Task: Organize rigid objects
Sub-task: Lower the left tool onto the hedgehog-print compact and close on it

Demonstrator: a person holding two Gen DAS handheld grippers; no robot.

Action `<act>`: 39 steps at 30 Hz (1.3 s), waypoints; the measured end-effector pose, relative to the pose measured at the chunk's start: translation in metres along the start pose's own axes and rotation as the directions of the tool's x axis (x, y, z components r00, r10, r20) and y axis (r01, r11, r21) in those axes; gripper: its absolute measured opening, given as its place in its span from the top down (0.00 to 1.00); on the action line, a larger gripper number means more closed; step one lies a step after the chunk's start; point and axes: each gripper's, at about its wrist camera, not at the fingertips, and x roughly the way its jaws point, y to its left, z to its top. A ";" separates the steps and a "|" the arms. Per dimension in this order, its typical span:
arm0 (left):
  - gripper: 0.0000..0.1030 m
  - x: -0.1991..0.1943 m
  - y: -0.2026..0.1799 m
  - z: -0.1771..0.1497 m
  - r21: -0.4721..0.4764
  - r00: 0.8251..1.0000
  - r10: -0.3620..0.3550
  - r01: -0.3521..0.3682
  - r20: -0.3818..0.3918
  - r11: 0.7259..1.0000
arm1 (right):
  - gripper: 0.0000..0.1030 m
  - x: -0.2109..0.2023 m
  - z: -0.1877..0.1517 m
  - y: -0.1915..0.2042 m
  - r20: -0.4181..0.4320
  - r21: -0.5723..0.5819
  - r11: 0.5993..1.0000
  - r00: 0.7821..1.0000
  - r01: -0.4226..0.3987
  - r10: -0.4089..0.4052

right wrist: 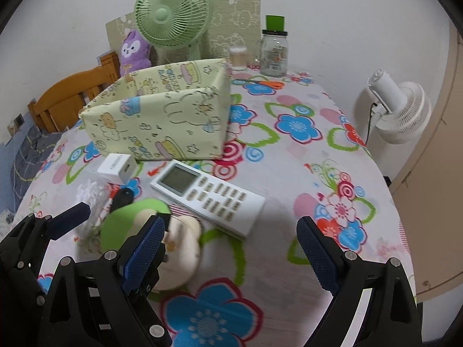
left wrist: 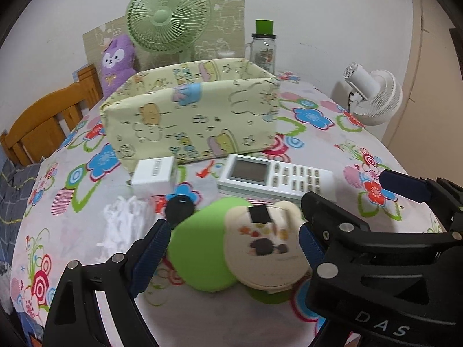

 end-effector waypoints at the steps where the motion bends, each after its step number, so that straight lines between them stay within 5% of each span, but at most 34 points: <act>1: 0.11 0.001 -0.003 0.000 0.000 1.000 -0.004 0.004 -0.002 1.000 | 0.08 0.000 -0.001 -0.002 -0.001 -0.001 1.000 1.000 0.004 -0.004; 15: 0.11 0.014 -0.022 -0.007 0.021 1.000 -0.005 0.005 -0.023 1.000 | 0.08 0.008 -0.008 -0.013 -0.022 -0.028 1.000 1.000 0.011 -0.011; 19: 0.25 0.019 -0.026 -0.009 0.028 0.999 -0.011 0.012 -0.043 1.000 | 0.08 0.011 -0.009 -0.012 -0.030 -0.039 0.999 0.999 0.015 -0.017; 27: 0.25 0.020 -0.027 -0.009 0.037 0.999 -0.012 0.013 -0.039 0.999 | 0.08 0.020 -0.008 -0.013 -0.045 -0.038 0.999 0.999 0.003 -0.005; 39: 0.26 0.022 0.000 -0.001 0.026 0.997 0.071 -0.071 -0.036 0.997 | 0.08 0.041 0.009 -0.005 -0.074 -0.062 0.998 0.997 -0.023 0.018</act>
